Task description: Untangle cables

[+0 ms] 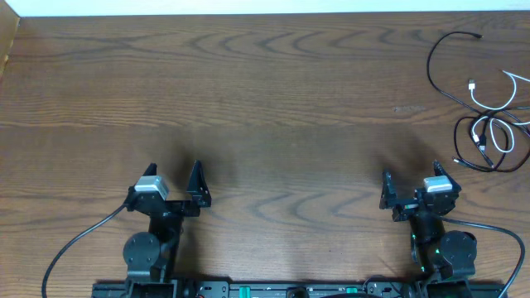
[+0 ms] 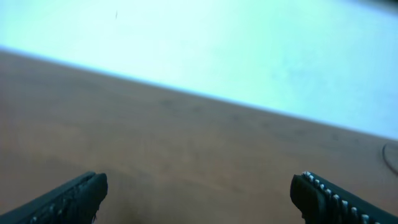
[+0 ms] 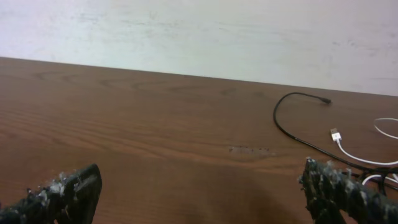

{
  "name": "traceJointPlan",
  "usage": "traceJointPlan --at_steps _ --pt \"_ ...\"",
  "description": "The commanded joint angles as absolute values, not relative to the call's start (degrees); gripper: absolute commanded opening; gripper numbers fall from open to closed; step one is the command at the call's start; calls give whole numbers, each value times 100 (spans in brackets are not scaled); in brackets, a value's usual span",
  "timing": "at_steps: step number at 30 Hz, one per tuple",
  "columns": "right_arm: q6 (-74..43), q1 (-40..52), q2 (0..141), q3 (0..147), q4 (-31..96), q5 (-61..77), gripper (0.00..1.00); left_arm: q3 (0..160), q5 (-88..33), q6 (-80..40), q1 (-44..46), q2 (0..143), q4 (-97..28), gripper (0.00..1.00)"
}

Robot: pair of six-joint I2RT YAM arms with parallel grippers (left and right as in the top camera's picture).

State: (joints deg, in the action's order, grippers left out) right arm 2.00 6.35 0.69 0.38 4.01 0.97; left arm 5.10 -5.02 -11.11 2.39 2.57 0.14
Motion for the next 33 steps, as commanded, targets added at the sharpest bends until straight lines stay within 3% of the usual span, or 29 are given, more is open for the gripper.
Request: traceJointPlan --at_steps 1,8,19,22,33 --pt "268 696 27 32 429 154 99 274 -593 -652 215 3 449 99" --pt "268 696 27 32 429 154 99 23 -532 -211 215 8 676 99" --pt "268 696 27 32 427 154 99 21 -338 43 215 8 172 99" --pt "268 696 27 32 427 154 99 21 -381 -23 217 8 -451 99" --pt "268 696 27 32 427 165 99 23 -362 -23 222 8 -386 99"
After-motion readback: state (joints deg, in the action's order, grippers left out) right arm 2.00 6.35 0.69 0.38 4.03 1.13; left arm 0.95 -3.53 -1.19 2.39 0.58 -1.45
